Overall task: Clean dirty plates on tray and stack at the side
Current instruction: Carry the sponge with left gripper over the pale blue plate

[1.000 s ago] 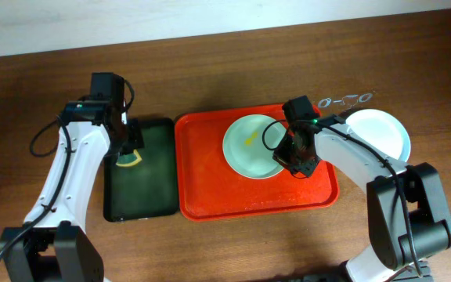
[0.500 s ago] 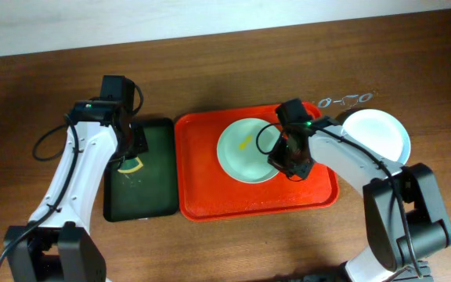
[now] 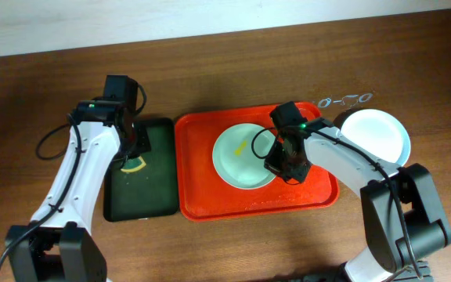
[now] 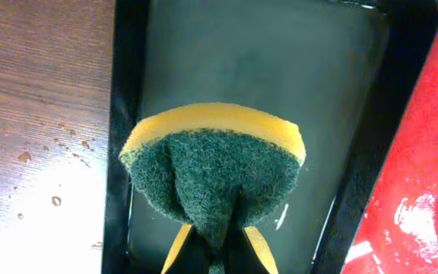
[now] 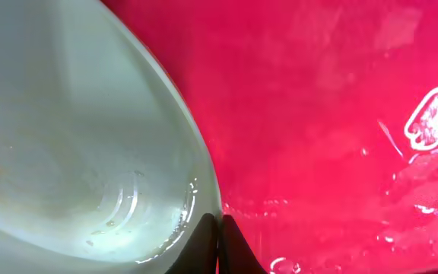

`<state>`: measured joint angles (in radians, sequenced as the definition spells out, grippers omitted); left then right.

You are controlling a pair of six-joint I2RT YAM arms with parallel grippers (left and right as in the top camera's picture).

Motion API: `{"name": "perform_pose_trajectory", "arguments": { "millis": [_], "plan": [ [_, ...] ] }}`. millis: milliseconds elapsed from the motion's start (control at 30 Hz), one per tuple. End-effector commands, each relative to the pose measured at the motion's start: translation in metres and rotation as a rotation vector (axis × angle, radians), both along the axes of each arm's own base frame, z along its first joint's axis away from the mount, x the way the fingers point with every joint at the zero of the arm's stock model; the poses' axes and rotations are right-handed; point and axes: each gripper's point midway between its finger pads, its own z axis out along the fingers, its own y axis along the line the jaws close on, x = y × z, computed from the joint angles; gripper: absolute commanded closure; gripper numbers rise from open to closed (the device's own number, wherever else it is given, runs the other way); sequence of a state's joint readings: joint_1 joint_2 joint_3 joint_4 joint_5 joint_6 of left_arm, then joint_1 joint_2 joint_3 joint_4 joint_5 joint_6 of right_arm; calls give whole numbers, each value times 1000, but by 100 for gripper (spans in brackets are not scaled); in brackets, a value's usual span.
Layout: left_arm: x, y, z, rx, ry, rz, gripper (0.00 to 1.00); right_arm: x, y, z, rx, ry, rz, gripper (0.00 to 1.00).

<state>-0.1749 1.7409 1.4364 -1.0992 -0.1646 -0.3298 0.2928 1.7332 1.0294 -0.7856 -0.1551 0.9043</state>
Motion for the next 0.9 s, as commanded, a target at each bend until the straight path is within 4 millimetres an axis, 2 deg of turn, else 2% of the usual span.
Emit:
{"name": "perform_pose_trajectory", "arguments": {
  "millis": [0, 100, 167, 233, 367, 433, 533, 633, 667, 767, 867],
  "plan": [
    [1, -1, 2, -1, -8, -11, 100, -12, 4, -5, 16, 42, 27, 96],
    [2, -5, 1, -23, -10, -16, 100, -13, 11, -4, 52, 50, 32, 96],
    [5, -11, 1, -25, -19, -37, 100, -14, 21, -2, 76, 28, 125, 96],
    [9, -33, -1, -67, -32, -118, 100, -15, 29, -3, 68, 4, 211, 96],
    [10, -51, -7, -69, -26, -175, 100, -7, 39, -2, 76, -77, 387, 96],
    [10, -68, -13, -79, -23, -214, 100, -6, 39, -2, 74, -83, 407, 96],
    [7, -109, -33, -186, 16, -286, 100, -3, 36, -2, 57, -93, 406, 96],
    [6, -136, -50, -228, 35, -339, 100, -3, 34, -3, 43, -96, 405, 96],
    [5, -150, -55, -241, 31, -374, 100, -2, 34, -3, 42, -100, 420, 96],
    [6, -170, -55, -250, 0, -421, 100, -1, 35, -2, 39, -125, 509, 96],
    [5, -179, -59, -252, -2, -441, 100, 0, 35, -2, 39, -131, 522, 96]
  ]
}}
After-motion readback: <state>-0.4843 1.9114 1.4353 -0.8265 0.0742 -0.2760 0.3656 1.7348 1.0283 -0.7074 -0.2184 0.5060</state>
